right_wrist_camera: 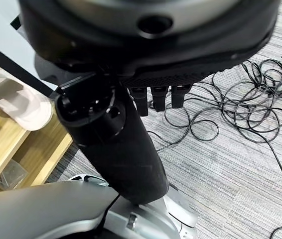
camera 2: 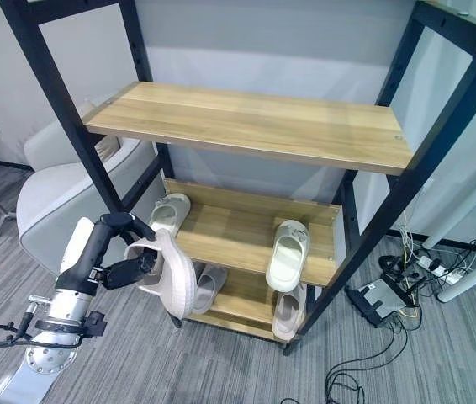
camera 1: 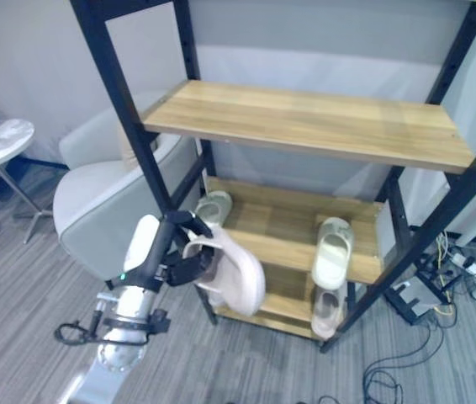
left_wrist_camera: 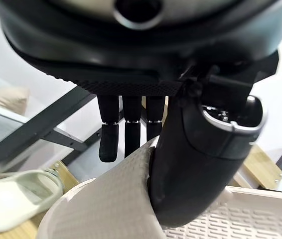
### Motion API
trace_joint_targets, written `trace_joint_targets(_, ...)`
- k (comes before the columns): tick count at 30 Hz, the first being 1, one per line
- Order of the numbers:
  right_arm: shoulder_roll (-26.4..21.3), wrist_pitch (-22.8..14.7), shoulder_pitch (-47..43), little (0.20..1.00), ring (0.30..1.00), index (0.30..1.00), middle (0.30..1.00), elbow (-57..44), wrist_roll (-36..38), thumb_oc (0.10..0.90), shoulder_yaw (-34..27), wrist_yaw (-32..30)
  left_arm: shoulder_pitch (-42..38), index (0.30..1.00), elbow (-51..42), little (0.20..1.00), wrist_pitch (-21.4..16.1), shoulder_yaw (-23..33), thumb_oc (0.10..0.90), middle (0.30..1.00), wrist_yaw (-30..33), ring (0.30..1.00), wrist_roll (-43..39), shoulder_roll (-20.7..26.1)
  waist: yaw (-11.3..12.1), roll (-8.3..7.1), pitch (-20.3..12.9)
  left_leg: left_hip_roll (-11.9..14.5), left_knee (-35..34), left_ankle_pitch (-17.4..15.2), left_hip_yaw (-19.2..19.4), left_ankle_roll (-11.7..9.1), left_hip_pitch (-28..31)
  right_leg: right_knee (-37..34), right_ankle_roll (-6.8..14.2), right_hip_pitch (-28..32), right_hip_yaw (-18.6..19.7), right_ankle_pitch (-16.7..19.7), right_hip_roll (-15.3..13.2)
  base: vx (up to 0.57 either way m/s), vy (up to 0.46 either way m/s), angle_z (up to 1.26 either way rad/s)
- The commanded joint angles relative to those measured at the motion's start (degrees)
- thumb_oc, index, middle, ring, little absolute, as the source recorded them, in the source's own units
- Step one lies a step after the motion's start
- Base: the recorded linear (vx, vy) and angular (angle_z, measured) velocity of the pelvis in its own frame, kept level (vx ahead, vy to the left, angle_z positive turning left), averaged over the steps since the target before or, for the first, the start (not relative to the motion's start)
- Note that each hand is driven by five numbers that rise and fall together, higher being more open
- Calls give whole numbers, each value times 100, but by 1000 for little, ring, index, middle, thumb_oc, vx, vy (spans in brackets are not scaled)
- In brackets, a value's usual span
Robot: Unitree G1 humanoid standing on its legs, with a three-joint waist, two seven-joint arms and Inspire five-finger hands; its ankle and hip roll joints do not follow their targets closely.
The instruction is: Arrange the slippers neatly on the shoe rack.
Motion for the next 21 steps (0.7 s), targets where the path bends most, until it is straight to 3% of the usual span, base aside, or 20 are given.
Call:
trace_joint_targets(1, 75, -111, -410, 900, 900, 900, 900, 124, -74, 800, 299, 55, -628, 300, -1186, 300, -738, 314, 400, 300, 80, 300, -228, 129, 29, 136, 71, 64, -12, -379, 325, -143, 88, 197, 430, 227, 178, -826, 72, -11, -12, -10)
trace_joint_targets(8, -56, -234, -70, 900, 900, 900, 900, -206, -152, 800, 423, 167, -698, 300, -1279, 300, -767, 139, 400, 300, -230, 300, -674, 66, -79, 85, 140, 92, -12, -404, 383, -126, 148, 275, 411, 221, 277, -867, 107, -16, -2, -13)
trace_joint_targets(11, -43, -207, -101, 900, 900, 900, 900, -18, -128, 800, 352, 193, -871, 300, -1216, 300, -716, -175, 400, 300, -563, 300, -971, 12, -139, 99, 179, 79, -12, -416, 380, -123, 179, 338, 416, 254, 235, -910, 82, -3, 16, -5)
trace_joint_targets(14, -115, -145, -162, 900, 900, 900, 900, 191, -169, 800, 257, 299, -1021, 300, -802, 300, -624, -852, 400, 300, -989, 300, -1145, -140, -234, 130, 233, 63, 29, -466, 408, -87, 283, 539, 406, 284, 244, -1007, 40, 25, 45, 8)
trace_joint_targets(21, -252, -89, -299, 900, 900, 900, 900, 250, -234, 800, 184, 326, -1382, 300, -210, 300, -488, -1701, 400, 300, -1235, 300, -863, -52, -422, 131, 730, 81, 1195, -913, 459, 48, -144, 1701, 311, -154, 361, -1335, -123, -69, 50, -1)
